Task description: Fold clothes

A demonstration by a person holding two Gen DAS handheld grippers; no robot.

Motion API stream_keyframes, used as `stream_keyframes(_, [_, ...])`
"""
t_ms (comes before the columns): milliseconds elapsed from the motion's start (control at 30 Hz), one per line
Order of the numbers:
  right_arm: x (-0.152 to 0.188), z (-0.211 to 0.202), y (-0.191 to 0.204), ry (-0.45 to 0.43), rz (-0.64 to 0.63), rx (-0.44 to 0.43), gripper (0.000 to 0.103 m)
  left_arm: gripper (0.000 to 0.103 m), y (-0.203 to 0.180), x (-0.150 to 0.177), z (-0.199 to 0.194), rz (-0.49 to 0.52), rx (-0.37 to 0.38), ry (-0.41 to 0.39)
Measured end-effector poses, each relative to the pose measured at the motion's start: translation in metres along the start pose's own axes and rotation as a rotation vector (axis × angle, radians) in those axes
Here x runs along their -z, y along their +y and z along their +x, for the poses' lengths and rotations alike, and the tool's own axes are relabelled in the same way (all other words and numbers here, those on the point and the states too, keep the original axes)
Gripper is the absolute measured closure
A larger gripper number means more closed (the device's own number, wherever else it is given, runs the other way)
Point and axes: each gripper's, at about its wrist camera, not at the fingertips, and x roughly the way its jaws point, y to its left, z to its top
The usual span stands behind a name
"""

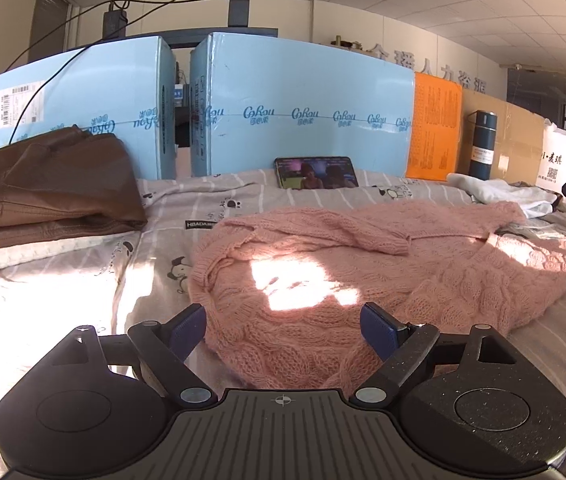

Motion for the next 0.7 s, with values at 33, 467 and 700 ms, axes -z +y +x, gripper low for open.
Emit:
stream_keyframes(33, [0.002,0.008,0.011,0.052,0.019,-0.102,0.033,0.015,0.001,0.002,0.001,0.005,-0.028,0.016])
stream_keyframes(467, [0.068,0.069,0.145,0.388,-0.309,-0.393,0.081,0.013,0.017,0.014,-0.009,-0.003,-0.095,0.036])
stream_keyframes(700, [0.035,0.031,0.134,0.271,-0.197,-0.539,0.089,0.013,0.008,0.004,-0.012,-0.017,-0.041,-0.050])
